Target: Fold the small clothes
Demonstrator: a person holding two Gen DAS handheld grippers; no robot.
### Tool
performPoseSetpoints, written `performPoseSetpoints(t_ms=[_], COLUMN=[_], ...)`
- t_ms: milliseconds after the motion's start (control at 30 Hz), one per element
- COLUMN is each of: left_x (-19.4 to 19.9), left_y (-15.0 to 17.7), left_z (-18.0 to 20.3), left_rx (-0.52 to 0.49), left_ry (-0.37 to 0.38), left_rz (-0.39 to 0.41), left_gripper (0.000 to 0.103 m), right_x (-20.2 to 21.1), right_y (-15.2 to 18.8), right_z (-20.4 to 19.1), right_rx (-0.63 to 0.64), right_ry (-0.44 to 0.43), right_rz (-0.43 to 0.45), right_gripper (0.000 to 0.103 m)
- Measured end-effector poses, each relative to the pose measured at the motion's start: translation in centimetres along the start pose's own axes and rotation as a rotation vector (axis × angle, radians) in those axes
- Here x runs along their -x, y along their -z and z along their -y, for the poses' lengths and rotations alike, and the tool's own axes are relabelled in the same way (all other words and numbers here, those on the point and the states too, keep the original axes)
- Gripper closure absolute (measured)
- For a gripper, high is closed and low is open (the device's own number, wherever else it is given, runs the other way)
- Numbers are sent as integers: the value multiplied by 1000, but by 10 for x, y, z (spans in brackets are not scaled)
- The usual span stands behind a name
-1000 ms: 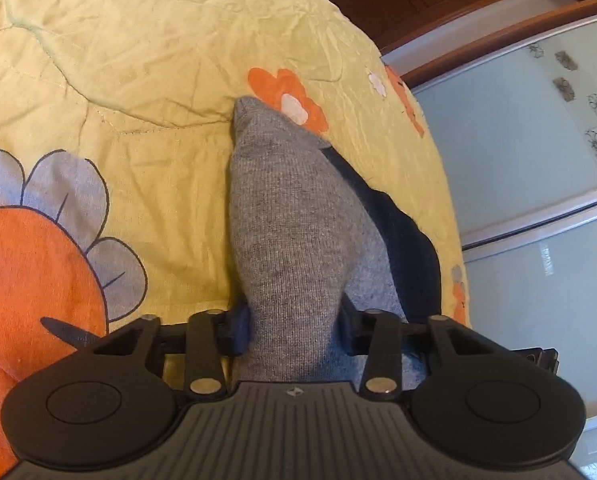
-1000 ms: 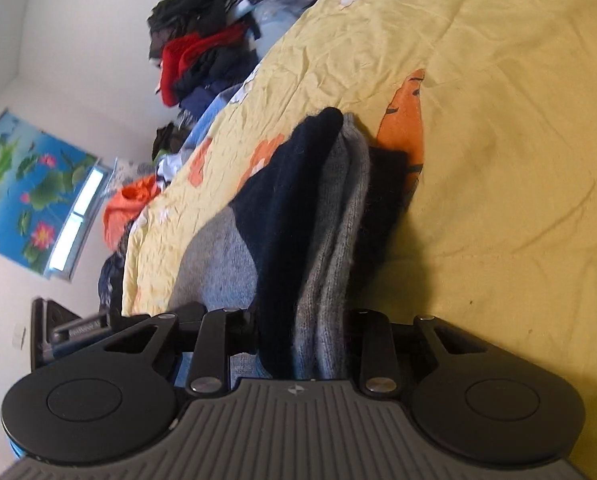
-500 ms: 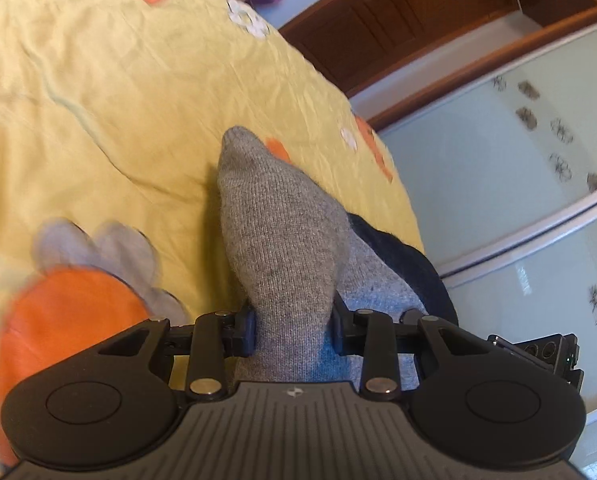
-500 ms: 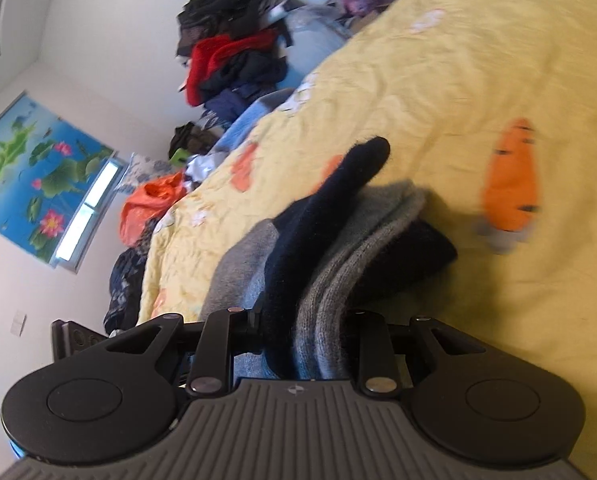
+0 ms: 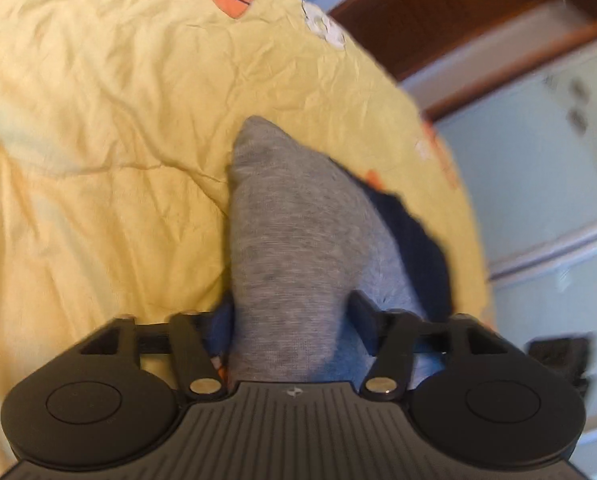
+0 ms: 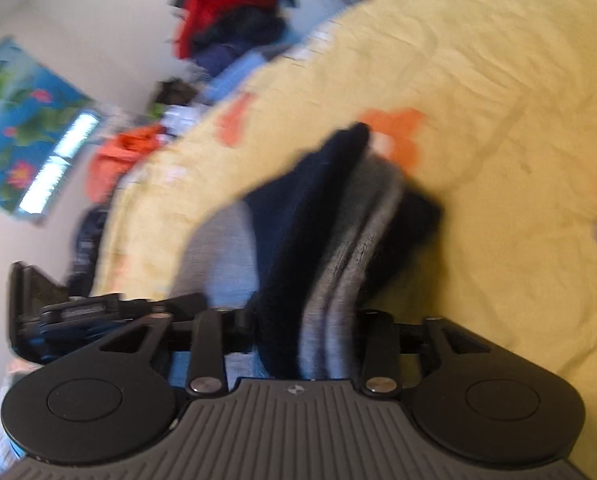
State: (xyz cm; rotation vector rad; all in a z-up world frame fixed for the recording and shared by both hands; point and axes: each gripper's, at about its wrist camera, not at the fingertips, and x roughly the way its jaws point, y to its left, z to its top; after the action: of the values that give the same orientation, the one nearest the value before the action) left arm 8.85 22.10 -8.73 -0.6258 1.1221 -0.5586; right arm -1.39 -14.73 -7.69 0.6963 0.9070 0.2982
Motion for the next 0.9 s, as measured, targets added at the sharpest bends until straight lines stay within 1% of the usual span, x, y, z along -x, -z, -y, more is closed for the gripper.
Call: performPoseSetpoints(t_ms=[33,67,100,133,200,233,300,333,367,433,467,500,533,567,633,667,700,800,833,867,900], left_x=[9,19,31,41,56,61,65,64,62,61,59,60,62,63,64,65,66,65,63,61,60], left_y=[7,16,27,39,61,72,85,89,92,100,103,106,109,113,116,118,119,119,119,118,117], left_z=[-1,0,1,0,-6,-9,-15,-18,-21,-27,-28,-27,-27,-26,-28,-29,-30,-33,-34,-33,-33], left_rx=[14,0,-16,-19,3,12,32,55,79,123,130,128,126,124,124,126,128,140,140,138,137], left_ry=[14,34,49,69,118,139,148,156,167,178,182,187,188,190,199,196,194,191,189,185,179], left_rz=[19,39,53,58,40,34,24,17,6,4,-1,-2,1,2,4,5,5,-1,-4,-8,-9], left_gripper=[31,22,19,19,19,19,19,19,19,19,19,19,19,19,19,19,19,19,19,19,19], right_x=[5,12,21,31,50,57,65,67,70,80,89,99,106,109,106,103,98,84,81,79,79], right_y=[3,8,13,19,29,35,48,55,62,75,83,89,92,93,94,95,95,96,97,97,97], right_z=[5,8,11,15,22,23,25,24,22,13,8,2,0,0,5,8,11,18,20,21,21], right_rx=[-1,5,19,27,31,41,53,58,71,143,181,219,228,198,137,124,104,54,48,40,36], right_ry=[-11,-16,-21,-32,-42,-35,-38,-50,-43,11,38,40,11,-19,-41,-51,-54,-66,-64,-83,-91], right_rz=[1,6,9,12,16,21,10,-2,-7,27,69,101,107,91,51,45,31,-4,-3,0,1], right_gripper=[46,36,30,29,21,21,21,21,22,22,22,23,24,31,47,63,71,72,72,73,89])
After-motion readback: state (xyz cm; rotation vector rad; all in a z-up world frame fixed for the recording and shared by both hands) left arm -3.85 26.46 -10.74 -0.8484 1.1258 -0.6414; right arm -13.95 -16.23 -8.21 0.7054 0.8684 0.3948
